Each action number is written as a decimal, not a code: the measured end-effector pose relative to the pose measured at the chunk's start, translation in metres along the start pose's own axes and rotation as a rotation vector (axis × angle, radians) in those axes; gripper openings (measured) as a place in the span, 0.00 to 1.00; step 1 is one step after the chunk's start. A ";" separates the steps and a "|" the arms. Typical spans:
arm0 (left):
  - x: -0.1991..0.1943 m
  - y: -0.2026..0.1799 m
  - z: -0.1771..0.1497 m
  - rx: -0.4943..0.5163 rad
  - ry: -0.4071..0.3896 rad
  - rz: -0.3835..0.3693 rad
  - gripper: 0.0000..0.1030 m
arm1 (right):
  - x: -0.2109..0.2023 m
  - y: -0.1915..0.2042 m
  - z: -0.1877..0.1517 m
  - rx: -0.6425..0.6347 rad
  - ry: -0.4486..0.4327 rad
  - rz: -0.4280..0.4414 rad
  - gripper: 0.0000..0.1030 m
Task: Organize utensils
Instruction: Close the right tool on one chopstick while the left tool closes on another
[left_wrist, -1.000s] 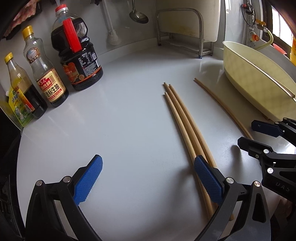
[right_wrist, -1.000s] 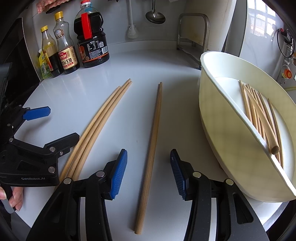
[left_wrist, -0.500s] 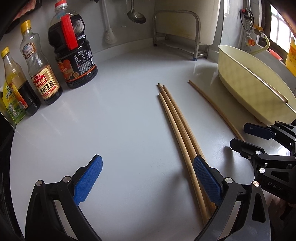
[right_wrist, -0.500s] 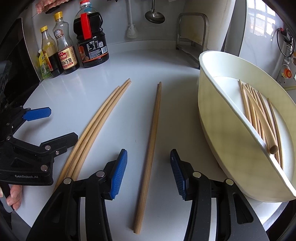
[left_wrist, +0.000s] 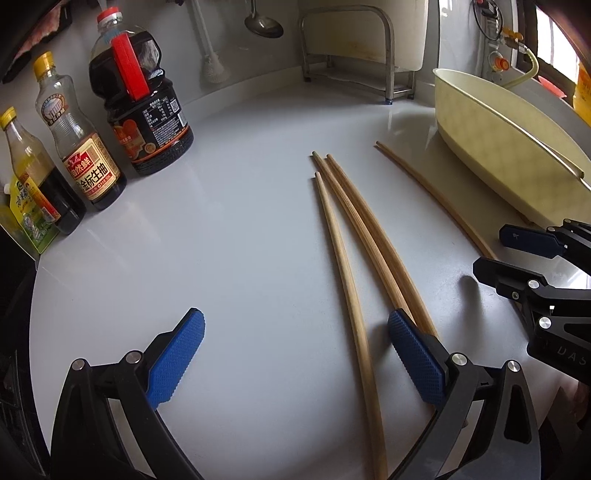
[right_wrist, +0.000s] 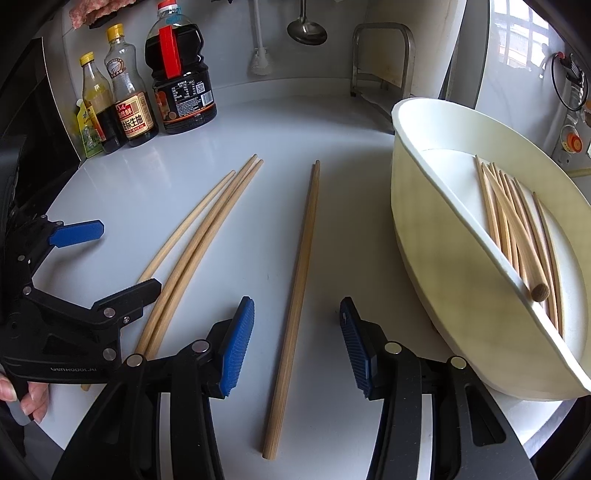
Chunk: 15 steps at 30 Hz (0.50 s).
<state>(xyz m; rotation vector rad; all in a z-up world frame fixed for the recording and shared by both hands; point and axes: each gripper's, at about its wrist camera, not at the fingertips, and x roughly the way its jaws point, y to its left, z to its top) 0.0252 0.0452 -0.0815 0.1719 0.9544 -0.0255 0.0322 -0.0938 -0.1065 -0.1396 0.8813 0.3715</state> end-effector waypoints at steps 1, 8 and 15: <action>0.001 0.003 0.001 -0.012 0.004 -0.001 0.95 | 0.000 0.000 0.000 -0.002 0.001 -0.001 0.45; 0.013 0.026 0.006 -0.107 0.029 -0.056 0.94 | -0.001 0.006 -0.003 -0.028 -0.015 -0.024 0.29; 0.001 0.016 0.005 -0.076 -0.018 -0.064 0.25 | -0.001 0.009 -0.002 -0.053 -0.017 -0.044 0.06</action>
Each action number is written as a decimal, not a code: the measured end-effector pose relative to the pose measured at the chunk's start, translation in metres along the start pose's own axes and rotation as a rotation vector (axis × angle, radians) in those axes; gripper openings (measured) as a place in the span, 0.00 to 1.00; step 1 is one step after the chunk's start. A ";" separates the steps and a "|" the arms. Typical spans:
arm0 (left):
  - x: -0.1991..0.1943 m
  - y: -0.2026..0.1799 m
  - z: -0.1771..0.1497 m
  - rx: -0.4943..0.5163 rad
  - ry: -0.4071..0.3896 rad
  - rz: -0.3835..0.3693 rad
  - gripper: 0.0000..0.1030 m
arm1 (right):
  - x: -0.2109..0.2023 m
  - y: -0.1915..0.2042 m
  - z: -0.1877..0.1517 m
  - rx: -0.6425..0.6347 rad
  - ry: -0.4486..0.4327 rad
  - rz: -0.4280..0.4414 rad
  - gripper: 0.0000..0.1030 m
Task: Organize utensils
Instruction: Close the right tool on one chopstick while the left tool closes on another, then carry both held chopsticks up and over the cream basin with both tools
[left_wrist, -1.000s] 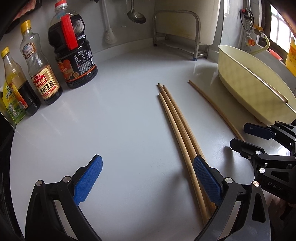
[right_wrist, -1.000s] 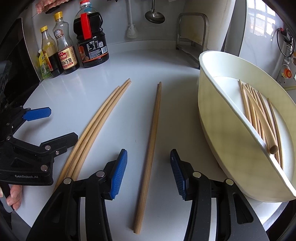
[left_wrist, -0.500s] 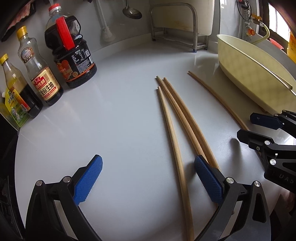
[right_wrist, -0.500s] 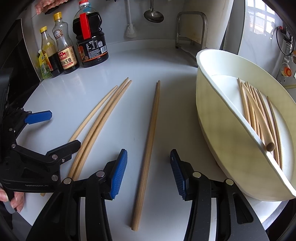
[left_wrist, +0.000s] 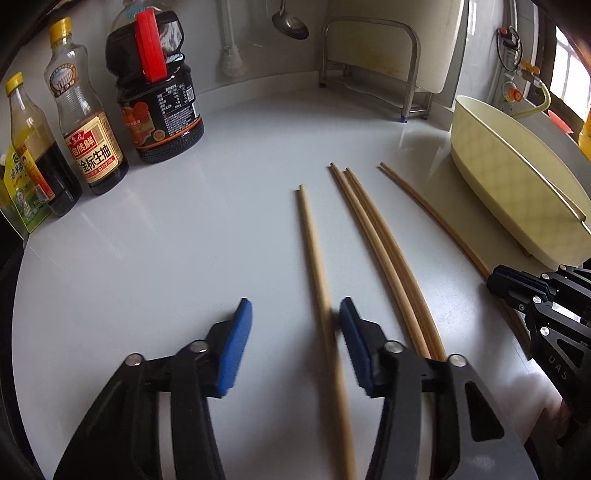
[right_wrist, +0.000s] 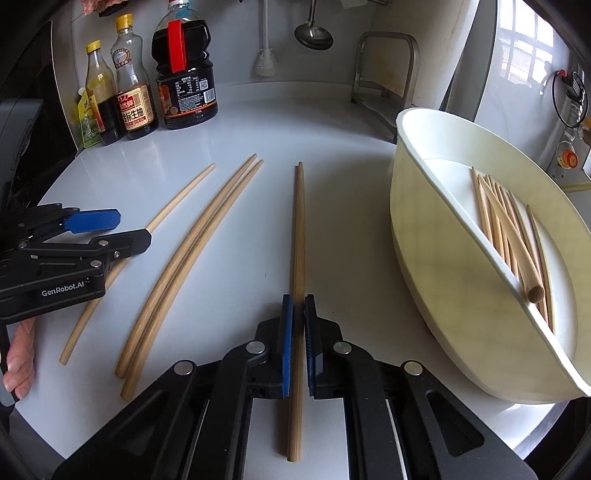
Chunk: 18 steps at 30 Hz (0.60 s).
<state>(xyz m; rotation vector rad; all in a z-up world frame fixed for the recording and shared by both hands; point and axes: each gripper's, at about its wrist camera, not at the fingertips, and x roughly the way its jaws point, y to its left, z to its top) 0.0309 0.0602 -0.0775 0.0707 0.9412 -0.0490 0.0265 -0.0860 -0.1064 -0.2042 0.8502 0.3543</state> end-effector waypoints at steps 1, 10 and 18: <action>-0.001 -0.003 -0.001 0.012 -0.002 -0.004 0.16 | 0.000 0.002 0.000 -0.006 -0.001 0.004 0.06; -0.010 0.000 0.001 -0.006 -0.036 -0.038 0.07 | -0.018 0.004 0.006 0.028 -0.057 0.044 0.06; -0.025 0.004 0.014 -0.046 -0.053 -0.059 0.07 | -0.050 0.009 0.016 0.041 -0.140 0.070 0.06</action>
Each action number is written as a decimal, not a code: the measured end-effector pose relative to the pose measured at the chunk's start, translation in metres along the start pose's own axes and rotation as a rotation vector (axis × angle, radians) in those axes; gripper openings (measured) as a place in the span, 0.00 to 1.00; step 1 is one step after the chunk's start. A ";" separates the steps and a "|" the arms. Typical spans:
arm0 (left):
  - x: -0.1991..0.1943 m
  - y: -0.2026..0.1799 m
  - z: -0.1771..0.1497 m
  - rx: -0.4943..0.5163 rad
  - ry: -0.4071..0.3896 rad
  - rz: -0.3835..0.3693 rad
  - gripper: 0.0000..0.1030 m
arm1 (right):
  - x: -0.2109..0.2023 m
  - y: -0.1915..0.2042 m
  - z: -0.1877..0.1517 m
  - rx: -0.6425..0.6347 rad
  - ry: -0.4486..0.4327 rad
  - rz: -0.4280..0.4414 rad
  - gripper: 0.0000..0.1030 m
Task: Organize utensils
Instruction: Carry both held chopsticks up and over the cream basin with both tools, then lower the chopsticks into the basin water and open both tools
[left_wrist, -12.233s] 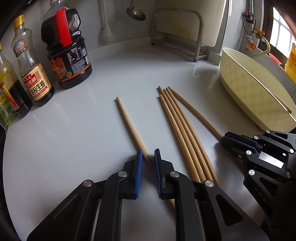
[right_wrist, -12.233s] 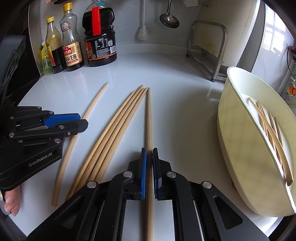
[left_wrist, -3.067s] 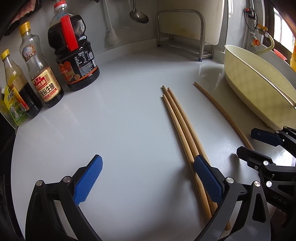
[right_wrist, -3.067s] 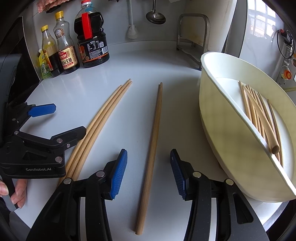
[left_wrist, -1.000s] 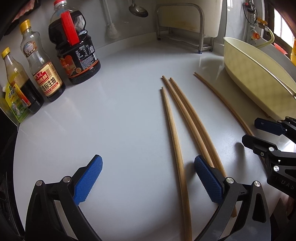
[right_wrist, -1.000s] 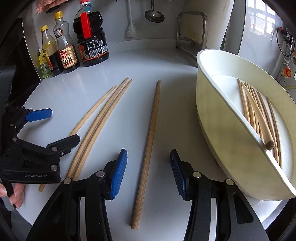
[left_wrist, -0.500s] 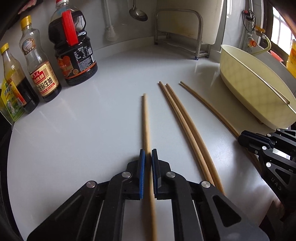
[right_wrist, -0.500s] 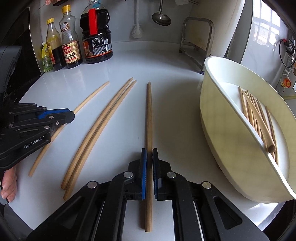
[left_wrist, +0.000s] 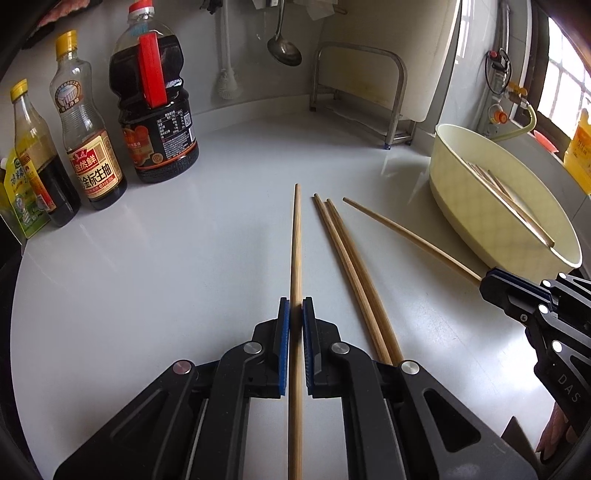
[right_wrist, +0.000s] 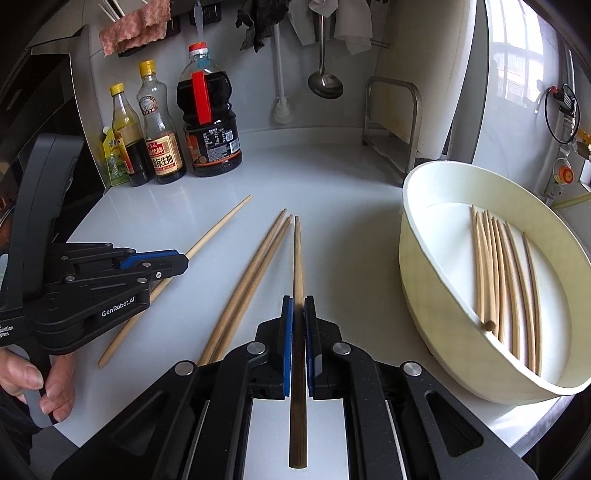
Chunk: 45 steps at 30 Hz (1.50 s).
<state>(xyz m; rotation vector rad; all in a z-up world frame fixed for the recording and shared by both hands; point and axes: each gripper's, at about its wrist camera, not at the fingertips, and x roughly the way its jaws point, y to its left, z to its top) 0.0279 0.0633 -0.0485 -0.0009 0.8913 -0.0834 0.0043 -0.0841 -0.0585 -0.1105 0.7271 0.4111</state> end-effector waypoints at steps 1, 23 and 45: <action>-0.002 0.000 0.003 -0.008 -0.001 -0.006 0.07 | -0.003 -0.001 0.002 0.003 -0.008 0.000 0.06; -0.011 -0.158 0.109 0.084 -0.019 -0.217 0.07 | -0.082 -0.154 0.024 0.342 -0.180 -0.146 0.06; 0.029 -0.188 0.142 0.046 0.018 -0.176 0.72 | -0.077 -0.199 0.015 0.443 -0.154 -0.216 0.20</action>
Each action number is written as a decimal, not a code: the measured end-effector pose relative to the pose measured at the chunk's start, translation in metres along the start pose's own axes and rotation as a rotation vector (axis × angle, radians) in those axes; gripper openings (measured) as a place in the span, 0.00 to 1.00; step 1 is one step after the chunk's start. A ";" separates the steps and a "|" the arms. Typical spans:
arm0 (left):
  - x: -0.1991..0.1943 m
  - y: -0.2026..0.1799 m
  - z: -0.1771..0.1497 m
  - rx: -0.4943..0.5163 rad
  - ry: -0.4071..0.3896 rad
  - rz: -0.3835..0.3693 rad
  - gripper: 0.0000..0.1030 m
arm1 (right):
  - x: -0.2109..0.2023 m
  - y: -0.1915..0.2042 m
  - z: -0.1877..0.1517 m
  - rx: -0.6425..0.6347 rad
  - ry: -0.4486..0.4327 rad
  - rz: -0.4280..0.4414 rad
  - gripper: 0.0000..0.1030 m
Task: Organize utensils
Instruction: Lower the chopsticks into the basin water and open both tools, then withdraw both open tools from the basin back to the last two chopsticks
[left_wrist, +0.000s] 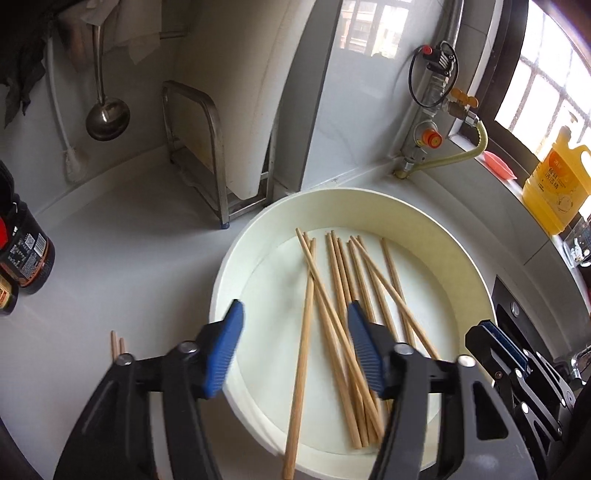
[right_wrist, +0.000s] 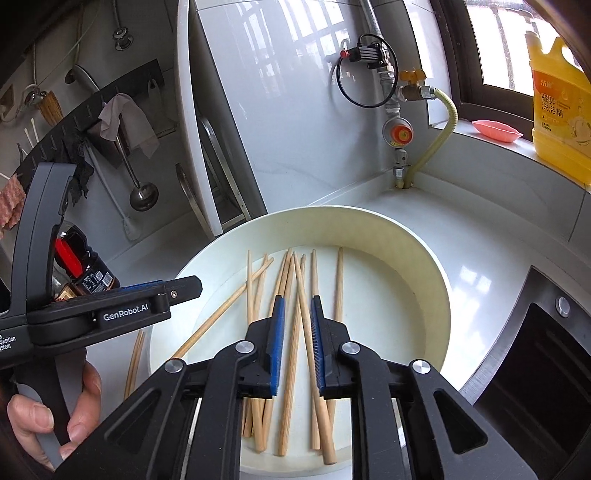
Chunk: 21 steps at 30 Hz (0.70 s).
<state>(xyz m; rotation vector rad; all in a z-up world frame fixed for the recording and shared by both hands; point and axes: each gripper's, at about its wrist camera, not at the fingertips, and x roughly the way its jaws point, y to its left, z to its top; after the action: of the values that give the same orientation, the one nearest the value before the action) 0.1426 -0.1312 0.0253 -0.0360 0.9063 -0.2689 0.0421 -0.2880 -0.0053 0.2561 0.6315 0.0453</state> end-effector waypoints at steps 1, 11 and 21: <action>-0.007 0.004 -0.001 -0.004 -0.021 0.007 0.72 | -0.002 0.002 0.000 -0.007 -0.004 0.002 0.22; -0.053 0.043 -0.024 0.000 -0.057 0.052 0.74 | -0.015 0.027 0.000 -0.040 -0.015 0.065 0.25; -0.089 0.098 -0.062 -0.036 -0.068 0.105 0.76 | -0.019 0.077 -0.016 -0.131 0.019 0.162 0.31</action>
<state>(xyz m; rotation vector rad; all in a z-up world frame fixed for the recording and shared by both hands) 0.0628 -0.0098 0.0419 -0.0301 0.8422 -0.1527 0.0200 -0.2124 0.0120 0.1801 0.6226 0.2447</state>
